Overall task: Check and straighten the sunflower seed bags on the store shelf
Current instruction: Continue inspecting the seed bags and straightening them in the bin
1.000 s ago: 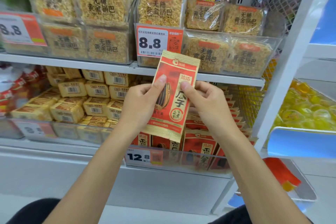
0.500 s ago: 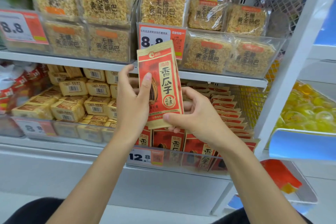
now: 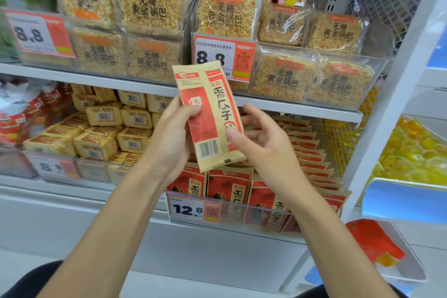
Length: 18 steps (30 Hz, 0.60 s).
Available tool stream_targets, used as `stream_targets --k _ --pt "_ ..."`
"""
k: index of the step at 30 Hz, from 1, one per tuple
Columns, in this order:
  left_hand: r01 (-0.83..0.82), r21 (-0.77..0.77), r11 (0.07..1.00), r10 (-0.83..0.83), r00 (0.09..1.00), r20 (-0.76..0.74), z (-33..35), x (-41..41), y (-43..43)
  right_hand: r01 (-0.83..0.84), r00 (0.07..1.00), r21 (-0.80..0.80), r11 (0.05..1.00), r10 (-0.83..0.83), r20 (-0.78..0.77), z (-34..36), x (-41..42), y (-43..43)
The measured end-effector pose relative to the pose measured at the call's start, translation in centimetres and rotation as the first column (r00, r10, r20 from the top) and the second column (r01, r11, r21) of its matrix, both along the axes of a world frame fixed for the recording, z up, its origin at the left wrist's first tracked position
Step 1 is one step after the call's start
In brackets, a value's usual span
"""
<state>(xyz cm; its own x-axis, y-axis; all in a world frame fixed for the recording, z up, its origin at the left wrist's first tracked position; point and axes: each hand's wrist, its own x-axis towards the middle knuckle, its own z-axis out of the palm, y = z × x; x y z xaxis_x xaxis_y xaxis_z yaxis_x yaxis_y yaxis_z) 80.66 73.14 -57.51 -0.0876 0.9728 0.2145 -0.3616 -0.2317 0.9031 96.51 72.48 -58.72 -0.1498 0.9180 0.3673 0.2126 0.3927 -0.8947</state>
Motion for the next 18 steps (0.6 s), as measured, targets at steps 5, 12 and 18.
stream_targets --k 5,12,18 --pt "-0.041 0.065 0.997 0.059 0.952 -0.300 -1.0 0.1 0.2 0.021 0.998 -0.002 1.000 -0.020 0.060 -0.3 -0.2 -0.3" --pt "-0.072 0.148 0.986 0.130 0.893 -0.431 -1.3 0.4 0.3 -0.122 0.980 -0.007 0.993 0.119 -0.159 0.4 0.4 -0.2" --pt "-0.145 0.168 0.975 0.203 0.886 -0.417 -1.7 0.7 0.7 -0.134 0.983 0.018 0.991 0.135 -0.128 0.5 0.6 -0.2"
